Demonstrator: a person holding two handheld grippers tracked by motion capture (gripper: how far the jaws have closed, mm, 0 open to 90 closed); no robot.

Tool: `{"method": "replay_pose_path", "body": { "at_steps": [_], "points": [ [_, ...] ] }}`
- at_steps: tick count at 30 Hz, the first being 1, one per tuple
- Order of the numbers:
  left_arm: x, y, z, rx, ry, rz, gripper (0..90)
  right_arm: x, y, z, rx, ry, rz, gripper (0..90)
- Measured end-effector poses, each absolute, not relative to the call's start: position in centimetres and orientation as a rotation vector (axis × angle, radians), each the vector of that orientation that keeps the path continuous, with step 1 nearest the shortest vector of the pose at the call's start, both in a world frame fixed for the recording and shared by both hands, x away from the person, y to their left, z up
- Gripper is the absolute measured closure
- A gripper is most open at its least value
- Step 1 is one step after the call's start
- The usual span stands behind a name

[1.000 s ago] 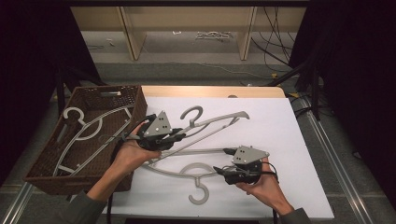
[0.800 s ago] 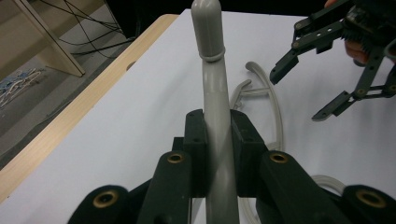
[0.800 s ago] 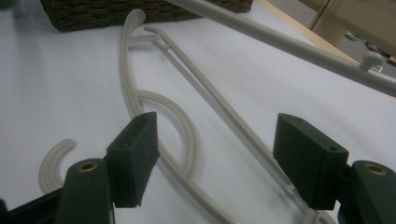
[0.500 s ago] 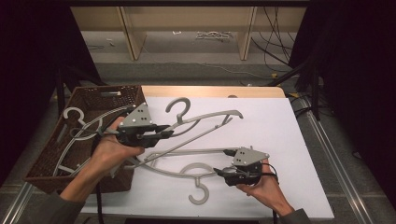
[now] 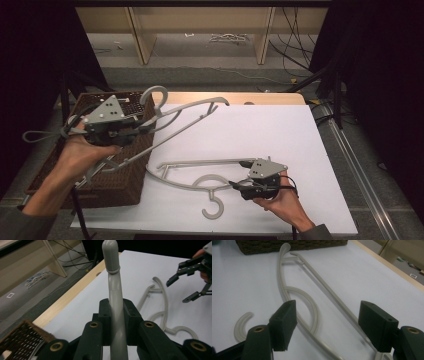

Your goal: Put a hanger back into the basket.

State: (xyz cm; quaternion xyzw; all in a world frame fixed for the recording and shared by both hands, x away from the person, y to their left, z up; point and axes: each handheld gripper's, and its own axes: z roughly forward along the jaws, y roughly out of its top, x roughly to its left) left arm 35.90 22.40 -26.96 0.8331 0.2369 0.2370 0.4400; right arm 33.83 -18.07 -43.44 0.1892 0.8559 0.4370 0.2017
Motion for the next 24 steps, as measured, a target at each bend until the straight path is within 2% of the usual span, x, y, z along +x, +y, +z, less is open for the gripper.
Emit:
{"method": "replay_pose_path", "body": {
  "at_steps": [12,24],
  "points": [
    [36.3,28.2,-27.0,2.036,0.741,0.696,79.1,33.8,-18.0,-43.5,0.531,2.384,1.224,32.1],
    [37.6,33.1,-28.9,1.994,0.858,0.745,79.1,33.9,-18.0,-43.7,0.537,2.391,1.222,31.9]
  ]
}}
